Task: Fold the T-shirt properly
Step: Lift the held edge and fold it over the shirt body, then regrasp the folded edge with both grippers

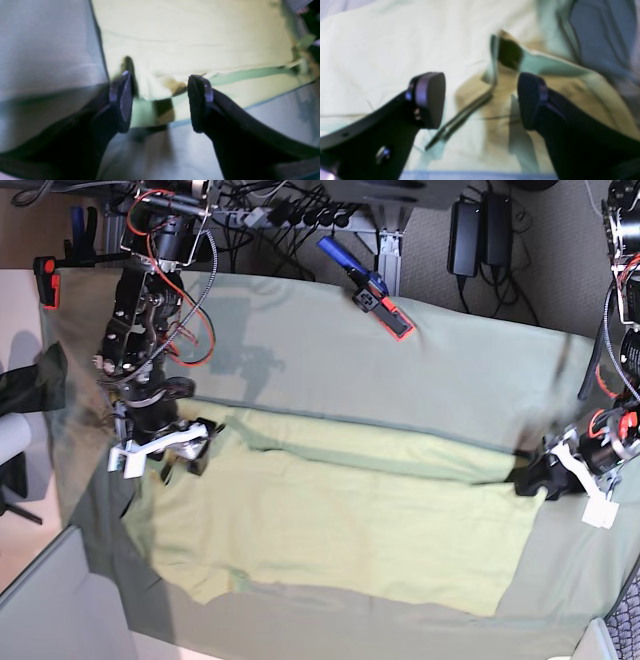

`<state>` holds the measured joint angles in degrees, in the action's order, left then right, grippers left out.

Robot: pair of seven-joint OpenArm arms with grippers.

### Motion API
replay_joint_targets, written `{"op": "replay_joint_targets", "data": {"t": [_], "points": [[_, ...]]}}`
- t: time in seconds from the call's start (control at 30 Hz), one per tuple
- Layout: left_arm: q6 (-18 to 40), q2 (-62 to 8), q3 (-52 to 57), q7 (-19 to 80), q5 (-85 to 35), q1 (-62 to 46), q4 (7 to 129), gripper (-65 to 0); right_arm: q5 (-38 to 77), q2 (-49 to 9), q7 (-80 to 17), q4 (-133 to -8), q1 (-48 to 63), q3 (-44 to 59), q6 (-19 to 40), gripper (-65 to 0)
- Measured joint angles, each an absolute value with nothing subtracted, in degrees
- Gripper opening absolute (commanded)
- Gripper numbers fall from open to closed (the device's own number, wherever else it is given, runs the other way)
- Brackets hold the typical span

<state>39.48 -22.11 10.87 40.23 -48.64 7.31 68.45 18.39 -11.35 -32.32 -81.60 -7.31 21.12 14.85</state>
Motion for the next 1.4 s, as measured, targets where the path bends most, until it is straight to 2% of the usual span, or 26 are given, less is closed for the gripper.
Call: {"op": "replay_joint_targets", "data": {"t": [0.1, 0.23, 0.47, 0.63, 0.97, 1.23, 1.4], "points": [[39.4, -22.4, 14.9, 43.9, -53.9, 7.1, 68.4, -27.6, 19.0, -11.4, -38.5, -86.0, -7.1, 27.2, 14.9, -20.5], [39.5, -24.4, 19.5, 46.6, -59.8, 6.1, 68.4, -27.6, 21.7, -11.4, -40.2, -89.9, -5.8, 37.6, 14.9, -20.5], [39.5, -25.4, 20.2, 48.1, -63.1, 1.4, 68.4, -27.6, 30.3, -11.6, -40.8, -83.9, 0.0, 48.6, 14.8, -20.5], [39.4, -25.4, 20.2, 48.0, -64.2, 0.0, 68.4, -27.6, 34.8, -11.6, -37.7, -77.2, 0.0, 48.3, 15.8, -20.5], [39.5, -25.0, 20.2, 47.9, -65.3, -0.8, 68.4, -27.6, 35.0, -9.6, -36.2, -76.0, -2.9, 42.6, 17.0, -20.5], [39.4, -20.2, 20.2, 47.1, -65.1, -1.9, 68.4, -27.6, 31.8, -9.5, -34.5, -75.8, -4.0, 39.9, 17.1, -20.5], [39.4, -17.1, 20.2, 43.3, -59.7, -1.9, 68.4, -27.6, 31.3, -9.5, -34.5, -75.8, -4.0, 39.9, 17.1, -20.5]]}}
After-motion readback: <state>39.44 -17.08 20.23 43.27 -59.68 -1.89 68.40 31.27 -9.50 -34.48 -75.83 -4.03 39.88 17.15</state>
